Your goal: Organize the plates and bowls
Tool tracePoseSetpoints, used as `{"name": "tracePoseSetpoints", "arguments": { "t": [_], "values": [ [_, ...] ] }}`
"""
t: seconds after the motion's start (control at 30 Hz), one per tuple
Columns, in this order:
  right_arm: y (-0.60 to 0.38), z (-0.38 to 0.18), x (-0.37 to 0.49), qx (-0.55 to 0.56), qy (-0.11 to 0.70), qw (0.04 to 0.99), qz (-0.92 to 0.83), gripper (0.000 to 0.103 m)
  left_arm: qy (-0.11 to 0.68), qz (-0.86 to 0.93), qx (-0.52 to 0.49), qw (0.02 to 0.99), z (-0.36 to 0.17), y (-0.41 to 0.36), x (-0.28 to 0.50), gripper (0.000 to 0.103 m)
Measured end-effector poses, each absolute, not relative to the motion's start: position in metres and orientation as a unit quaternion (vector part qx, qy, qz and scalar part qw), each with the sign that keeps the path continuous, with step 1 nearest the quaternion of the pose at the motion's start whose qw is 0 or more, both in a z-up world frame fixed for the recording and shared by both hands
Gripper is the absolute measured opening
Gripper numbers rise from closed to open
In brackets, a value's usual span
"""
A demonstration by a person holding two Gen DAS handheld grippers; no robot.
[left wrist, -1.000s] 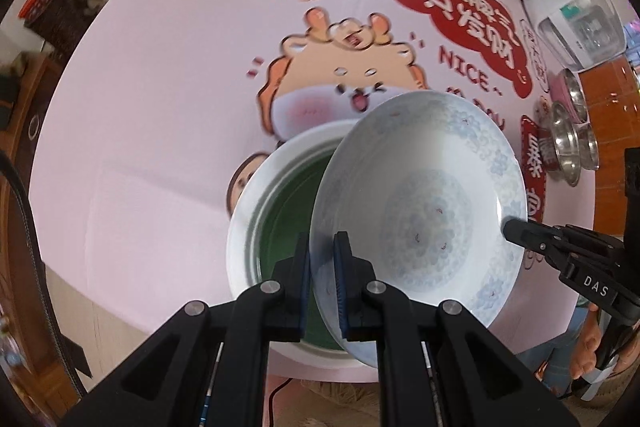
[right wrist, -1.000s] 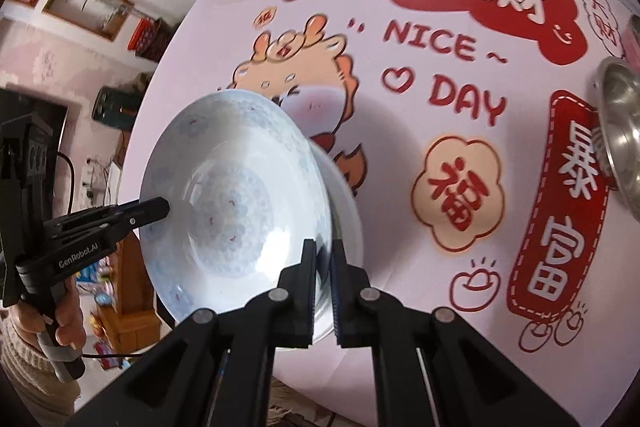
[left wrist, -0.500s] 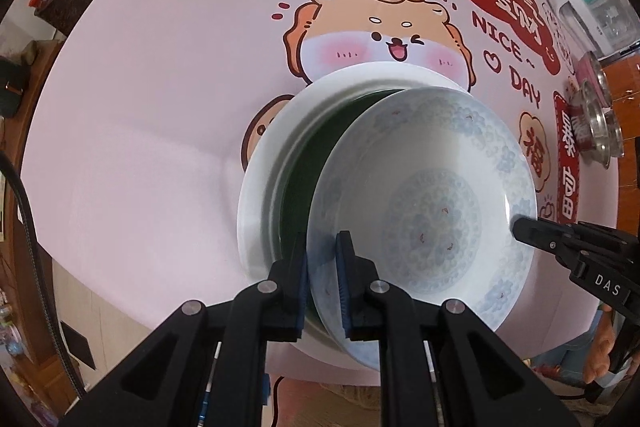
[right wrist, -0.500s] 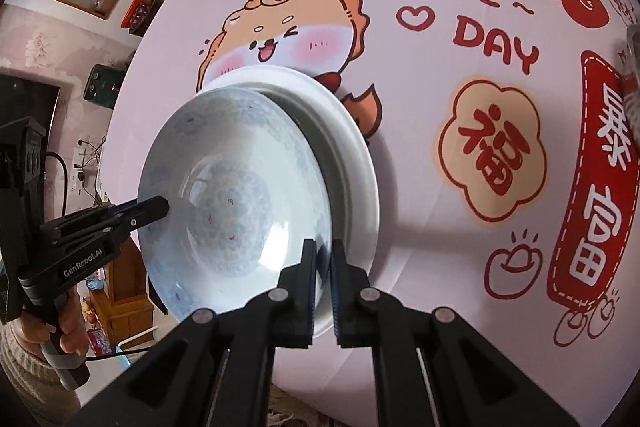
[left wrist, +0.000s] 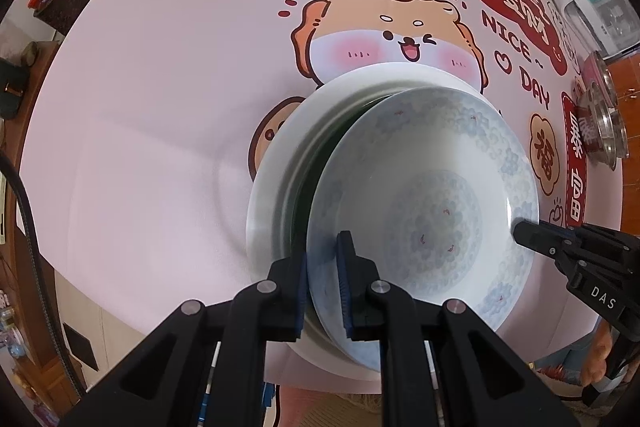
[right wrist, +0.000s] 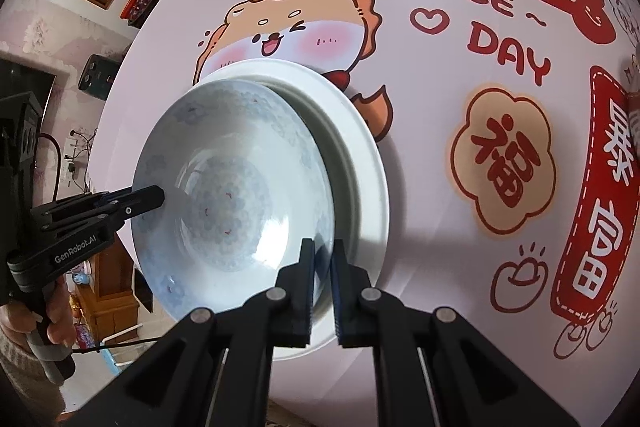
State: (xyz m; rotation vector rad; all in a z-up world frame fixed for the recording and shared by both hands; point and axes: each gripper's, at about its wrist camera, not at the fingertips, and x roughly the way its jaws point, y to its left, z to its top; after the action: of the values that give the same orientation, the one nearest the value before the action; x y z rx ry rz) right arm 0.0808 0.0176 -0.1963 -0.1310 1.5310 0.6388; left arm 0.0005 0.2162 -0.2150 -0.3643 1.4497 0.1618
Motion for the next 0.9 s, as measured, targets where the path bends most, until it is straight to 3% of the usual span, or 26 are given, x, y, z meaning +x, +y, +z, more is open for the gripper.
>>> {"name": "tracePoseSetpoints", "arguments": {
  "t": [0.33,0.47,0.7,0.83,0.9],
  "values": [
    [0.028,-0.195,0.075,-0.082,0.674,0.679,0.279,0.01,0.658,0.074,-0.133,0.738,-0.207,0.208,0.002,0.012],
    [0.031,-0.196,0.075,-0.093,0.67,0.682,0.277,0.011,0.64,0.072,-0.106,0.758,-0.192,0.203,0.006,0.024],
    [0.034,-0.191,0.07,-0.094,0.667,0.687,0.273,0.013,0.626,0.074,-0.079,0.772,-0.18,0.197,0.011,0.037],
    [0.031,-0.186,0.068,-0.087,0.662,0.69,0.279,0.018,0.622,0.077,-0.07,0.776,-0.179,0.192,0.009,0.052],
    [0.029,-0.182,0.066,-0.084,0.659,0.692,0.282,0.018,0.62,0.077,-0.064,0.778,-0.176,0.189,0.008,0.053]
  ]
}}
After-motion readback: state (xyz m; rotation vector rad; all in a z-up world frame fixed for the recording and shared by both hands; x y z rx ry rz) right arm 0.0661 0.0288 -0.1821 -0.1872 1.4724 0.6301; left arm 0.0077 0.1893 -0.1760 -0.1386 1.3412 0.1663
